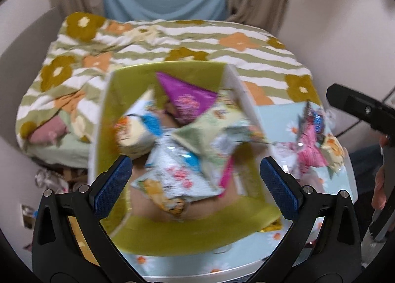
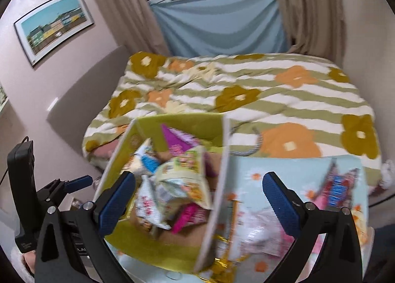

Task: Organize snacks
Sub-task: 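Move both grippers back over the remaining snacks on the tablecloth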

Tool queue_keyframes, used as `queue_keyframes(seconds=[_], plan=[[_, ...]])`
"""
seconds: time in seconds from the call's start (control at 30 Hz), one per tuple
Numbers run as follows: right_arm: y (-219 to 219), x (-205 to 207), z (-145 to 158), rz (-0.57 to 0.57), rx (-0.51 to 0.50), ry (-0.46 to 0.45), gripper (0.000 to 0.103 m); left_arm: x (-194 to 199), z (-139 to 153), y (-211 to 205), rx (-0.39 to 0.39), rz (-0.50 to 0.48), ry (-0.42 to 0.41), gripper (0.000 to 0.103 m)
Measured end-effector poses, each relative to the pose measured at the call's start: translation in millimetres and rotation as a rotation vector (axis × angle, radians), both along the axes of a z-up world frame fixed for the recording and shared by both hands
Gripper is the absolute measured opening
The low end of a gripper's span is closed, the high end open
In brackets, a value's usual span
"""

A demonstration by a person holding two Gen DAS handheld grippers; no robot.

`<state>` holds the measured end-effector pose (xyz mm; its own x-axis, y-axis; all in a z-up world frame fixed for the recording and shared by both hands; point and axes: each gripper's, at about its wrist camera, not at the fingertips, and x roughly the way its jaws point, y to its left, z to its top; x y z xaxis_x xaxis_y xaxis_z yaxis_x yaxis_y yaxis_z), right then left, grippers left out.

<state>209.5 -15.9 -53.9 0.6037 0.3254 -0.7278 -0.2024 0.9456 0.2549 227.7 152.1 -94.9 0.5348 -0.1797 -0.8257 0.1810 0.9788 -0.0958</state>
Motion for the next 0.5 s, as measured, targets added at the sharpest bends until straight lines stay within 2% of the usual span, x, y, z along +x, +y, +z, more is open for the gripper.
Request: queue_keyframes(seconds=[0.17,0.33,0.5], plan=[[-54,-20,11,-0.092,-0.022,-0.027,0.103,-6,1,-49,0.011,-0.080,-0.004,0.103],[-109,-37,14,-0.147,-0.077,-0.038,0.103,-13,1,-101,0.017,-0.096,-0.010,0.103],[-163,-47,3,-0.156,-0.104,-0.010,0.103,-18,-6,-155,0.023,-0.102,0.006,0.103]])
